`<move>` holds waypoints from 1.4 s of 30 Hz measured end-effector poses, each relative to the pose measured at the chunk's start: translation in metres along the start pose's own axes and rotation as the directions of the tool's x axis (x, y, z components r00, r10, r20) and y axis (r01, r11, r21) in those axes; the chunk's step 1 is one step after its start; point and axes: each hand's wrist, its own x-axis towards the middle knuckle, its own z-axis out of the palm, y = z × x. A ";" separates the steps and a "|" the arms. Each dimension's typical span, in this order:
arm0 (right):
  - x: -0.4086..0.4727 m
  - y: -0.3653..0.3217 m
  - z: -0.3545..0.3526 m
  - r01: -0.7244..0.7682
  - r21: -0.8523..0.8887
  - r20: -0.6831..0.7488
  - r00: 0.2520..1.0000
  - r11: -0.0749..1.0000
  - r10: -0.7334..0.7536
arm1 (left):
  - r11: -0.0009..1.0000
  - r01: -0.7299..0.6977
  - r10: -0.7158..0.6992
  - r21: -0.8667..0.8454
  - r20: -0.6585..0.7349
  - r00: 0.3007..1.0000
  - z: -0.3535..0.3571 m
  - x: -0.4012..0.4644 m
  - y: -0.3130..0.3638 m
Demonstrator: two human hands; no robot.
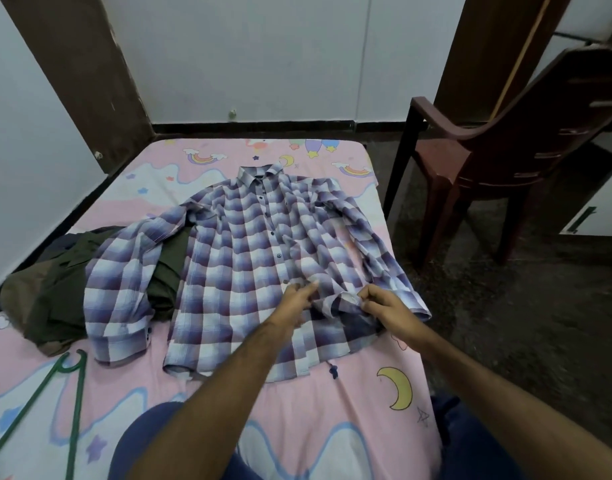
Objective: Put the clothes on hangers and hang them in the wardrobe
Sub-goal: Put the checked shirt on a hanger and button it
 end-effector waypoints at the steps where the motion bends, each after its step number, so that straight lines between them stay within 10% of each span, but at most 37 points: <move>1: -0.001 -0.002 -0.002 0.013 0.028 -0.010 1.000 1.000 -0.012 | 0.997 0.010 -0.009 -0.072 0.016 1.000 0.006 0.003 0.001; 12: 0.000 -0.018 -0.037 0.270 -0.506 0.130 0.963 0.819 -0.237 | 0.824 -0.056 0.131 -0.563 0.094 0.987 -0.020 -0.006 0.014; 24: 0.000 -0.004 -0.026 0.430 -0.854 0.413 0.903 0.294 -0.123 | 0.988 -0.029 0.027 -0.154 -0.015 1.000 -0.040 -0.036 -0.039; 34: -0.021 -0.013 -0.044 0.438 -0.882 0.407 0.894 0.171 -0.188 | 0.860 -0.372 0.378 0.350 0.055 0.924 -0.040 -0.065 -0.034; 36: -0.022 -0.012 -0.039 0.403 -0.906 0.390 0.913 0.126 -0.117 | 0.781 -0.332 0.271 0.530 0.191 0.943 -0.049 -0.072 -0.044; 42: -0.021 -0.031 -0.004 0.318 -0.948 0.318 0.948 0.032 -0.006 | 0.044 -0.393 0.353 0.919 0.354 0.866 -0.089 -0.069 -0.057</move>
